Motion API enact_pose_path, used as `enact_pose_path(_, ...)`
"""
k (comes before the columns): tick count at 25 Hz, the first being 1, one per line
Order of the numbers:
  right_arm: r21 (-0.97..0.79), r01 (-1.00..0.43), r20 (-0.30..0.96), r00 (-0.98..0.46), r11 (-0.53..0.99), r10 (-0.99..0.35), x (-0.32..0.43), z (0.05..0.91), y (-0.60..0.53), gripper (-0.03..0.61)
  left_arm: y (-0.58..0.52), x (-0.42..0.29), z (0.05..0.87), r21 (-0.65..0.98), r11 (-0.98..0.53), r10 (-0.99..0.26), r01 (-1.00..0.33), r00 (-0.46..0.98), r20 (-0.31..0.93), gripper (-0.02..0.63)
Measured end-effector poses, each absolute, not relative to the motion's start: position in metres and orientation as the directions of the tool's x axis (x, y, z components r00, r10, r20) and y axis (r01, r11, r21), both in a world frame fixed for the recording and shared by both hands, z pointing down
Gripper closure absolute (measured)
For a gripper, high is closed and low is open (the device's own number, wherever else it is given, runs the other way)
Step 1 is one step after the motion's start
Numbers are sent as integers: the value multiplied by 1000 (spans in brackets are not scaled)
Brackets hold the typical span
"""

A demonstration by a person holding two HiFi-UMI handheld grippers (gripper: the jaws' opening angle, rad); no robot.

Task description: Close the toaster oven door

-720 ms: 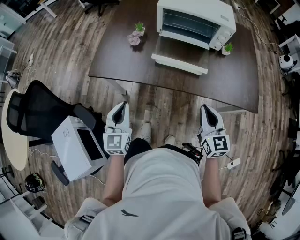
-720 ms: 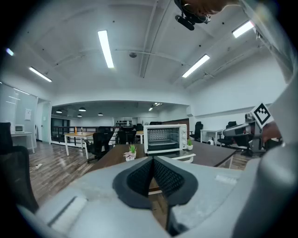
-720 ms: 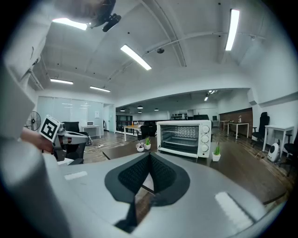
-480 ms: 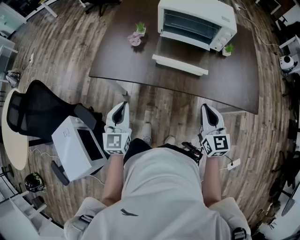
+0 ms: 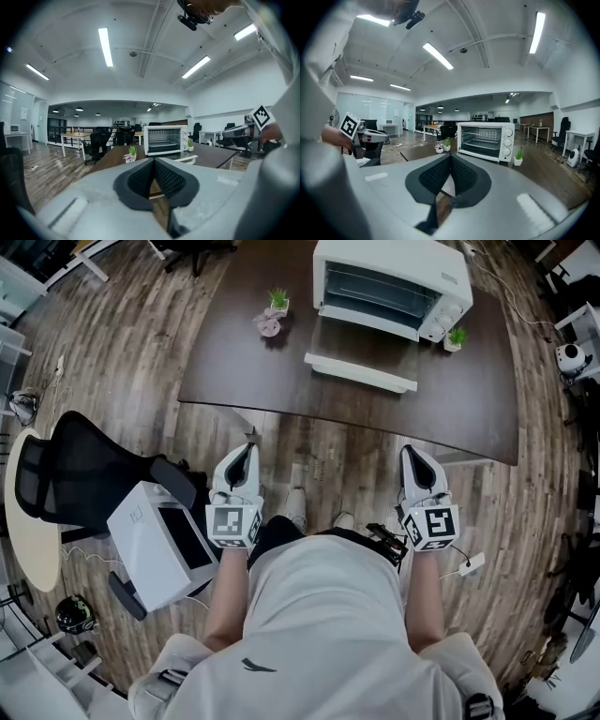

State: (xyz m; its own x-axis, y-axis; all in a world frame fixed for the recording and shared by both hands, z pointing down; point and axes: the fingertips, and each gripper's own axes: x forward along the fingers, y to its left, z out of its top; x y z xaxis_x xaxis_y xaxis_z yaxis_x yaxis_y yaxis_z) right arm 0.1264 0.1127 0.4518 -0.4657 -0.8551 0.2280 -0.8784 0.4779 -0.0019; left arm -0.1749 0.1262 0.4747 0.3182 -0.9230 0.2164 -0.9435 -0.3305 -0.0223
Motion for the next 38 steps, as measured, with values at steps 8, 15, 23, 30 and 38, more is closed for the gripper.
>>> enact_pose_path(8,2,-917,225,-388,398,-894,111,449,91,577,88,-194,472,-13,-401,-897,-916,390,208,612)
enact_pose_path(15,13,-944,229,-318,330,-920,105,448,67,575,42,-202,471,-15,-471,-865,-882,458,205,612)
enact_pose_path(23,8,-946,251,-311,323,-917,123,459,7,575,-14,-184,480,-5,-469,-861,-883,456,224,612)
enact_pose_path(30,7,-932,239,-351,363,-905,158,455,-66,577,-74,-158,470,-19,-418,-891,-908,406,205,612)
enact_pose_path(38,-14,-918,234,-388,396,-892,182,456,-117,575,-111,-128,467,-7,-396,-899,-918,386,205,612)
